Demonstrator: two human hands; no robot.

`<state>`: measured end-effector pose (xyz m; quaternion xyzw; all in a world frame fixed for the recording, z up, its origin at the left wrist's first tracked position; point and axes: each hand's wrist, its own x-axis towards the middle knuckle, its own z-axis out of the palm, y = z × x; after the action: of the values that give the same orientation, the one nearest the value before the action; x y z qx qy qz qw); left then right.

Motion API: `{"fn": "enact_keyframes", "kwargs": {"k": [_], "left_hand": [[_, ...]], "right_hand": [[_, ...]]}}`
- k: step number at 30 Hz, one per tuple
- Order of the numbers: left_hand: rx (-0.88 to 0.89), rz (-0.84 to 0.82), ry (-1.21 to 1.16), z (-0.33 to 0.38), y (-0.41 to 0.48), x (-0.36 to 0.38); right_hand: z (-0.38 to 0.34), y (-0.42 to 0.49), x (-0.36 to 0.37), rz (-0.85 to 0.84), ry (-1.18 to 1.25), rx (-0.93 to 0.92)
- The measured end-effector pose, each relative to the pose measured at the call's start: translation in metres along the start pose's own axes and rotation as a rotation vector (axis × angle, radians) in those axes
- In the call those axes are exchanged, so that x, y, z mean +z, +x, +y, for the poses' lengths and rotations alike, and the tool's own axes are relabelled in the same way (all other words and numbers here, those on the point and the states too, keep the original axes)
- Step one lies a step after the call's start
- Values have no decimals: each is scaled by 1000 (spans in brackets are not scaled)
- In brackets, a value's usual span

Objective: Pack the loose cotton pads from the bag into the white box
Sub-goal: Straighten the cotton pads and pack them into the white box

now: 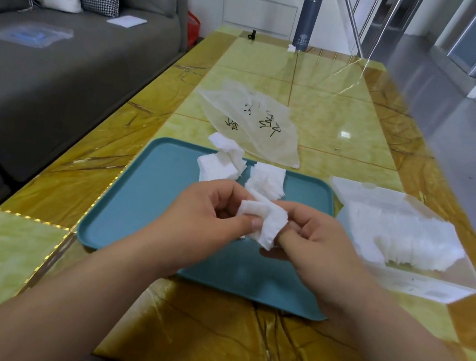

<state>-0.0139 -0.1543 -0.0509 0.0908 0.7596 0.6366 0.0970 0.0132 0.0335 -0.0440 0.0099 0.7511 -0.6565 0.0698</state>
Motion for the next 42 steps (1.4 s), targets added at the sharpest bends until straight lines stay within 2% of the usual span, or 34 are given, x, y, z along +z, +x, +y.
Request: {"fn": "enact_keyframes", "kwargs": {"k": [5,9,13,17,20,26,30,32,35,38,42], "left_hand": [[-5,23,23,-2,1,0],[11,85,83,-4,3,0],[11,134,206,-6,5,-2],[-27,60,269,-5,3,-5],[42,29,307,-6,2,1],[126,-46,529,-6,-2,9],[3,141,816,-7,8,-10],[-109,135,934,-10,11,-15],[-197,71,867,-13,14,-14],[-263,90,738,-11,16,-15],[-224,139,635,-12,14,-16]], "right_hand": [[-2,0,-4,-41,-51,-20],[0,-2,-6,-119,32,-24],[7,-1,1,16,-59,-45],[9,0,1,31,-159,-27],[13,-1,6,30,-227,-8],[11,-1,11,57,-283,32],[13,4,5,184,-369,-23],[15,4,2,217,-422,-24],[15,3,0,235,-455,-10],[14,2,0,237,-435,16],[14,3,-1,244,-399,25]]}}
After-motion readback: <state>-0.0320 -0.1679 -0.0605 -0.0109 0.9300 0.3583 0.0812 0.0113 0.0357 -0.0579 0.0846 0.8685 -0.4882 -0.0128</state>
